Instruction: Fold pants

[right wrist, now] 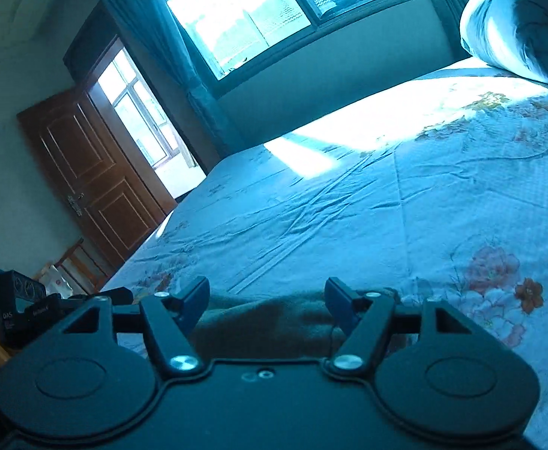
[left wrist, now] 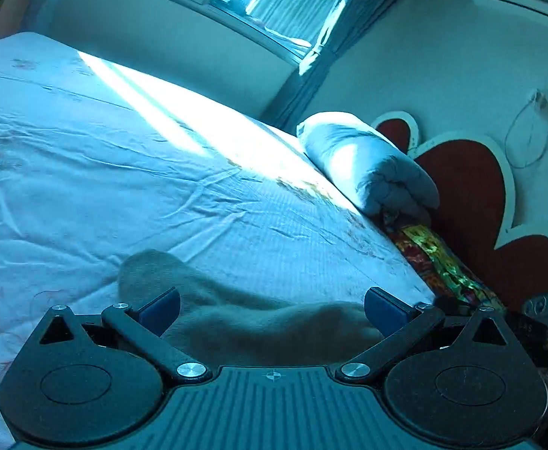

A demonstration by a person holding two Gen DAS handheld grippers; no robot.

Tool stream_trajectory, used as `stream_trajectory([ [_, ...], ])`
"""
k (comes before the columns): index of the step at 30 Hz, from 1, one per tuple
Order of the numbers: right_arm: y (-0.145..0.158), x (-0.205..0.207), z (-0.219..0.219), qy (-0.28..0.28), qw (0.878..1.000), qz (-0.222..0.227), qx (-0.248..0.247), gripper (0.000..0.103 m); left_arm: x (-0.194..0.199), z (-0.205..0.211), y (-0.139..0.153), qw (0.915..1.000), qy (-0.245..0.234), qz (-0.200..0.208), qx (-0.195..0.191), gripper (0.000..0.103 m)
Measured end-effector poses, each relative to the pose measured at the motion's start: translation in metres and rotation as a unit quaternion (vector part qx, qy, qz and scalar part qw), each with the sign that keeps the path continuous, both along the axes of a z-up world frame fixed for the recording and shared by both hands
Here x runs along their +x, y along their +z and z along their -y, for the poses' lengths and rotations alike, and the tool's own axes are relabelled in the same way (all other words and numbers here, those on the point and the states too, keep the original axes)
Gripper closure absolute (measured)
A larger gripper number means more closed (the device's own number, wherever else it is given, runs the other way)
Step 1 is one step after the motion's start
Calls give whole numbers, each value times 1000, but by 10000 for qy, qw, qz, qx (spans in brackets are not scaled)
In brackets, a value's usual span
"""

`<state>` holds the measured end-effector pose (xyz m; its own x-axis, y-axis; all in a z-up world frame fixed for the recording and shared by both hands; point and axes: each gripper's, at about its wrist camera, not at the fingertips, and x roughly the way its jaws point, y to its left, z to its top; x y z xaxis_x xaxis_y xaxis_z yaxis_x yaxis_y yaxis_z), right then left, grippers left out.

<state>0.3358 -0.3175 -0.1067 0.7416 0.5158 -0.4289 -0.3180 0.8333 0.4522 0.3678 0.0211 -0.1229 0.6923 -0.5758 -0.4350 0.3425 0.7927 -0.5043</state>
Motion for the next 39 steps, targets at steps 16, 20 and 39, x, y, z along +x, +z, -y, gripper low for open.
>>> stream_trajectory([
  [16,-50,18,-53,156,9696,-456,-2400,37,5,12,-49,9867,574,-595,1401,0],
  [20,-40,1,-56,-20,9658,-157,-2590,43,-4,6,-53,9847,722,-808,1365,0],
  [39,-56,-91,46,-802,9886,-1269,90,29,-135,-32,-54,9789,1264,-836,1373,0],
])
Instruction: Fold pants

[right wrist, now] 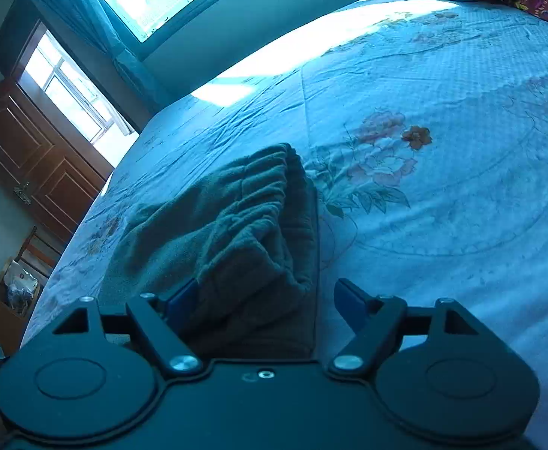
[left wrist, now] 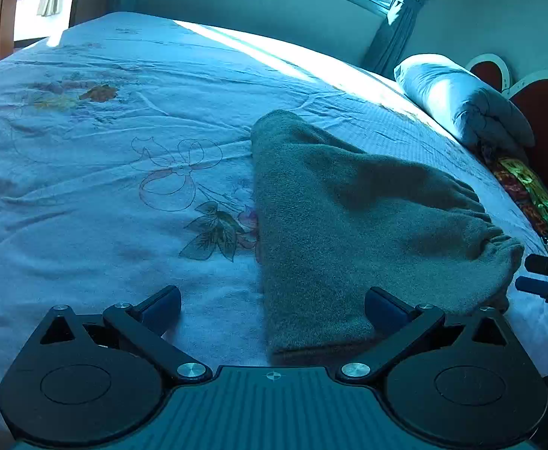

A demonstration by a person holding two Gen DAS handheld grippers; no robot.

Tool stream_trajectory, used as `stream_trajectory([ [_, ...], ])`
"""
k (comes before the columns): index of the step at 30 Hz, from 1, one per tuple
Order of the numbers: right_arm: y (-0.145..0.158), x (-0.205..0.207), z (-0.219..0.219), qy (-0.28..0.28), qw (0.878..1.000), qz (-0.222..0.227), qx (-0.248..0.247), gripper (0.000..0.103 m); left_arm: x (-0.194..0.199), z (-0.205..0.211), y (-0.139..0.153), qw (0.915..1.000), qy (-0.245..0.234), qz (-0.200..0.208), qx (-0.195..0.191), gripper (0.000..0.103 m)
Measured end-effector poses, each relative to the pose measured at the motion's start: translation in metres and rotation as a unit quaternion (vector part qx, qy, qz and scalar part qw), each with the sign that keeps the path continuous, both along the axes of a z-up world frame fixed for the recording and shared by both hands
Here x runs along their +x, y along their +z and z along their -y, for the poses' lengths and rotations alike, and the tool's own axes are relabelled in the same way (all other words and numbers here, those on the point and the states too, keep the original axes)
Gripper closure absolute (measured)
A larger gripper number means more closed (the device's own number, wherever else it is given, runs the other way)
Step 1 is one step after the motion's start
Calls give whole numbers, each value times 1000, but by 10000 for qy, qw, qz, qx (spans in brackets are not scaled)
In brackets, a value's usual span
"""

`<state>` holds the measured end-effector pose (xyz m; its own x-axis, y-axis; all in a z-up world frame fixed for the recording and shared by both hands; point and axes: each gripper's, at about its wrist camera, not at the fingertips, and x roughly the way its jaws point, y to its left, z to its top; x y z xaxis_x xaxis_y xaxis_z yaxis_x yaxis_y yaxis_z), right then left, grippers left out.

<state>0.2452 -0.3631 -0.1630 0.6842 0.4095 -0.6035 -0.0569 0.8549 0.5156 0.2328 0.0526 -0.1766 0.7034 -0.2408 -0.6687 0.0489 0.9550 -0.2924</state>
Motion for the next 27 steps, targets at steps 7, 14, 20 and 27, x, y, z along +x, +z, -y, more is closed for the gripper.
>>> stream_trajectory([
  [7,-20,-2,22,-209,9913,-12,1301,23,-5,-1,4,9999,121,43,-116,0],
  [14,-37,36,29,-72,9868,-331,1583,17,43,-14,-3,9929,-362,-288,-1094,0],
  [20,-50,63,27,251,9821,-500,1797,7,90,-34,-32,9724,-633,-699,-2136,0],
  [27,-54,83,20,513,9785,-554,1920,6,110,-28,-41,9606,-895,-832,-2496,0],
])
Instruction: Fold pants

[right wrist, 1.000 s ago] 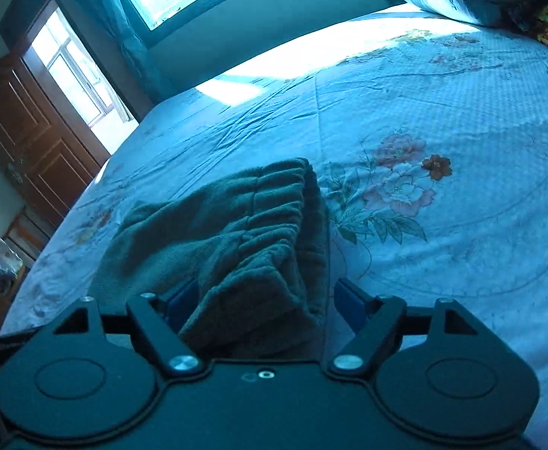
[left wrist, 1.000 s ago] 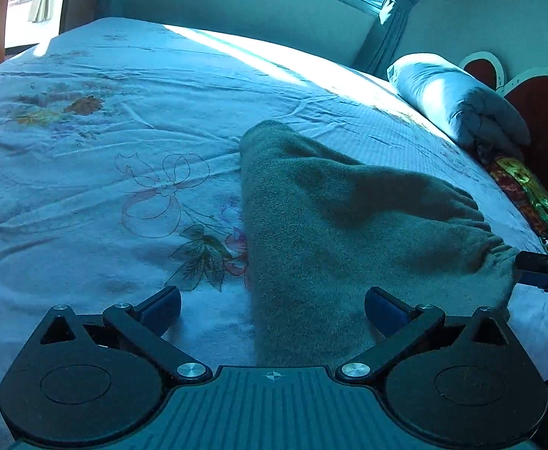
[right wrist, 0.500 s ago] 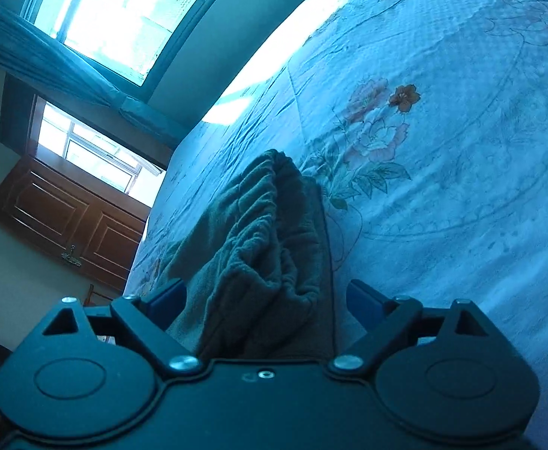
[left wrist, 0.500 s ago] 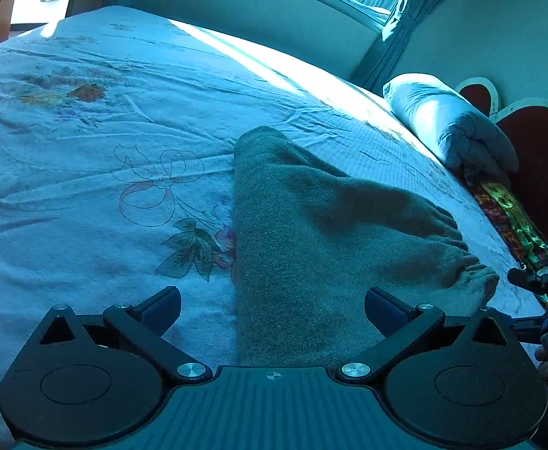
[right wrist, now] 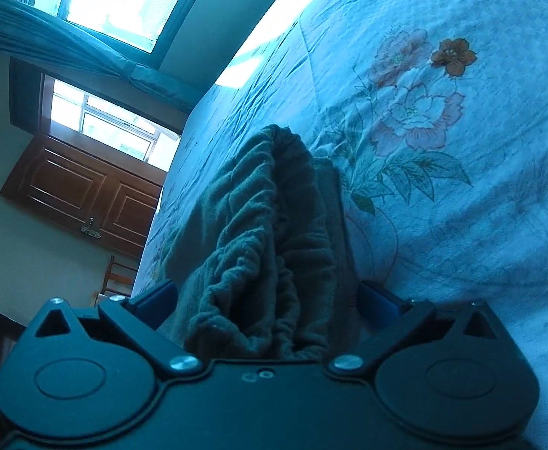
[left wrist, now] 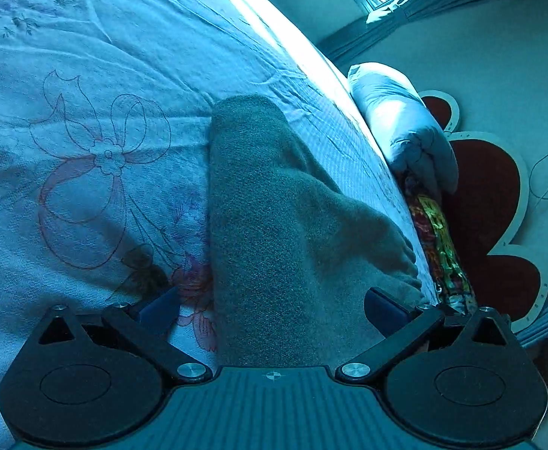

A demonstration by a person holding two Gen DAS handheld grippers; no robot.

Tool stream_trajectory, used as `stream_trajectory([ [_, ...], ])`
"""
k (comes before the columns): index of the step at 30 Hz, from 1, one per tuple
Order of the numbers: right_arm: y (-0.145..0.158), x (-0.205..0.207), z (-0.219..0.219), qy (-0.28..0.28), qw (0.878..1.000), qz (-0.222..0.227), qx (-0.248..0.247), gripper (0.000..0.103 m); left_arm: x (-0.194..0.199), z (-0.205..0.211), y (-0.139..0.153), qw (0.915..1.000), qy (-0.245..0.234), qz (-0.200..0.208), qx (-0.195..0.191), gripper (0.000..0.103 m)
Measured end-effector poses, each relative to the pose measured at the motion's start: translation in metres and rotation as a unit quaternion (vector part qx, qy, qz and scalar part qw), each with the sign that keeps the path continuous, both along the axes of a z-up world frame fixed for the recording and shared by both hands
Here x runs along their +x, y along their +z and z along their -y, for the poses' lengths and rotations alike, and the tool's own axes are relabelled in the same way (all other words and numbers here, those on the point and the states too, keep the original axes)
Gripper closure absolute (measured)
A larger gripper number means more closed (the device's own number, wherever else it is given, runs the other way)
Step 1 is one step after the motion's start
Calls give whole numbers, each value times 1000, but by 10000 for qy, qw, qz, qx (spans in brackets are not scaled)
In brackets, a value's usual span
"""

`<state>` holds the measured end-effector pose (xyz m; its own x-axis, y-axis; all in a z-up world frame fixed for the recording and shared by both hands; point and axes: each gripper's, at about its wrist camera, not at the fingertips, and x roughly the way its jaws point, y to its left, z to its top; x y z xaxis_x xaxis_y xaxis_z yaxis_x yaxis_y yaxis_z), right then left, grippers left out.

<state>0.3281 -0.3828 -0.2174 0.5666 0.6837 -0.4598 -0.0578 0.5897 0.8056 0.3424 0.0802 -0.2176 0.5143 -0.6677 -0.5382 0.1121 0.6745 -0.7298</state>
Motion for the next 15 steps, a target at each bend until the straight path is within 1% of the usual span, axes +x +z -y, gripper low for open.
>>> stream_trajectory([
  [2,0,6,-1,152,9999,22,36,8,5,0,-5,9997,-22,-33,-243,0],
  [4,0,11,-4,258,9997,40,24,9,9,8,-8,9997,-75,-2,-239,0],
  [6,0,14,-7,308,9995,56,-78,14,13,16,-7,9998,-140,42,-123,0],
  [7,1,17,-9,276,9995,51,-112,21,15,18,-7,9997,-170,41,-176,0],
  [8,-1,19,-8,223,9997,-2,-117,32,16,19,-7,9994,-176,38,-293,0],
  [9,-2,19,-7,182,9998,-41,-93,35,16,20,-9,9988,-232,55,-426,7],
  [10,-4,19,-3,140,9999,-62,11,37,15,21,-11,9984,-297,42,-486,17],
  [11,-5,18,-3,140,9999,-68,40,38,14,21,-15,9983,-272,-34,-507,39],
  [12,-4,17,-4,190,9998,-50,-43,40,13,19,-21,9981,-195,-146,-566,60],
  [13,-2,16,-6,284,9995,-35,-118,45,10,17,-29,9970,-79,-210,-746,62],
  [14,1,16,-9,335,9993,-32,-151,53,7,16,-31,9965,-21,-149,-827,64],
  [15,5,15,-11,328,9993,19,-186,56,5,18,-31,9965,-7,-48,-839,64],
])
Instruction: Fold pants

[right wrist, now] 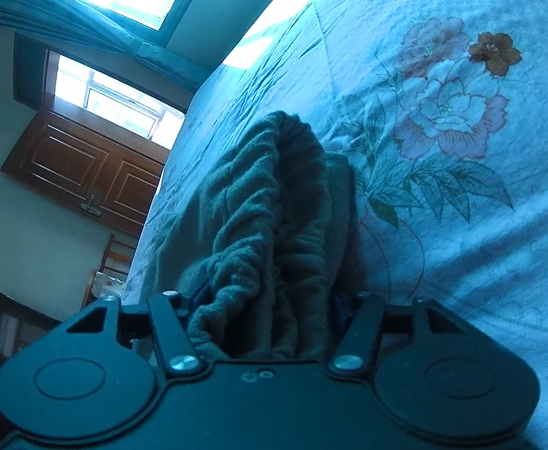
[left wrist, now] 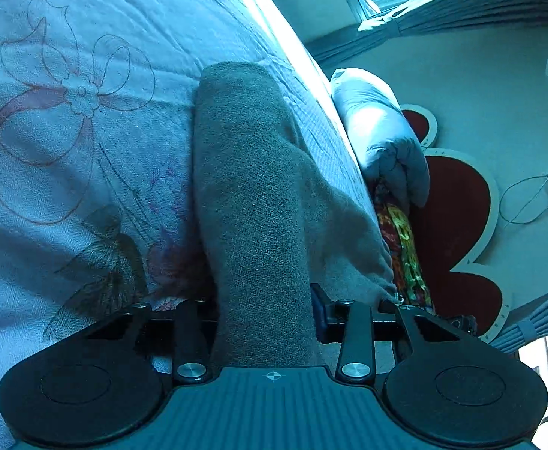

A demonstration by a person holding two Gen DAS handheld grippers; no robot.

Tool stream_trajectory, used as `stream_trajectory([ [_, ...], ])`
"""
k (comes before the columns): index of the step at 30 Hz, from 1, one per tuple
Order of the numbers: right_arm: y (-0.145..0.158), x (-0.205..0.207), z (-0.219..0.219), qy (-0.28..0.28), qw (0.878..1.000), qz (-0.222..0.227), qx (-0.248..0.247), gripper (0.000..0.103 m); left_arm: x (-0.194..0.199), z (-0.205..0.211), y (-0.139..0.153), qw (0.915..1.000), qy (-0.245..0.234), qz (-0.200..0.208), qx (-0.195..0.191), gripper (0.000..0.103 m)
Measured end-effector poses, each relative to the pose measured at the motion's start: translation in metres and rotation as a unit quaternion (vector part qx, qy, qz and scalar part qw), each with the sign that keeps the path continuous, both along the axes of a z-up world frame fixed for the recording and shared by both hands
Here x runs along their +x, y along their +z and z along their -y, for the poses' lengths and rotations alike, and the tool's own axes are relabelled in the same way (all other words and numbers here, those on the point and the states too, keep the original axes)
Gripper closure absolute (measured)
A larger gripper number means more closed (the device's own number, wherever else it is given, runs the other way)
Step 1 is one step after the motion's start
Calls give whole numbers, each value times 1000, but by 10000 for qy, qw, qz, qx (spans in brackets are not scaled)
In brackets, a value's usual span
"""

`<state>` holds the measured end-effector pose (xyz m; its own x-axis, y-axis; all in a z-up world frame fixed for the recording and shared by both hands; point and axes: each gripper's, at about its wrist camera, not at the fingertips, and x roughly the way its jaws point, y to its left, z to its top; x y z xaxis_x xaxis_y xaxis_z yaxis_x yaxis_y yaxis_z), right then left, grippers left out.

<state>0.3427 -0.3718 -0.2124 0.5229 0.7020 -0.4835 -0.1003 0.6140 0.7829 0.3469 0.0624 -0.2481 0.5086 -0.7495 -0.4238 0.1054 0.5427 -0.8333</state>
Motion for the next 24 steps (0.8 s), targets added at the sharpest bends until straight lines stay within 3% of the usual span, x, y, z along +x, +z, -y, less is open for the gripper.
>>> stream_trajectory([
  [2,14,-2,-4,0,9998,212,-7,63,-4,0,1,9994,87,158,-295,67],
  [3,21,-3,-5,38,9994,336,66,63,-6,-2,1,9985,170,199,-484,76],
  [5,45,3,-15,230,9974,671,103,64,-7,-7,5,9955,299,403,-800,77],
  [11,106,54,-49,754,9886,1301,-2,64,22,-24,47,9899,554,942,-907,77],
  [14,116,102,-58,827,9875,1327,192,65,57,-44,69,9889,568,1146,-754,77],
  [18,81,166,-65,856,9908,1010,266,63,111,-72,65,9922,585,1069,-259,76],
  [19,60,182,-66,844,9931,802,144,56,120,-74,55,9929,623,1008,-34,74],
  [20,25,191,-66,618,9974,307,-200,41,130,-78,38,9938,728,741,403,51],
  [21,2,194,-65,405,9980,-59,-484,46,138,-77,21,9921,831,411,841,40],
  [22,-7,186,-62,366,9982,256,-389,44,137,-78,11,9919,712,595,868,40],
  [24,-7,173,-60,296,9978,481,-334,42,130,-80,9,9906,759,824,786,40],
])
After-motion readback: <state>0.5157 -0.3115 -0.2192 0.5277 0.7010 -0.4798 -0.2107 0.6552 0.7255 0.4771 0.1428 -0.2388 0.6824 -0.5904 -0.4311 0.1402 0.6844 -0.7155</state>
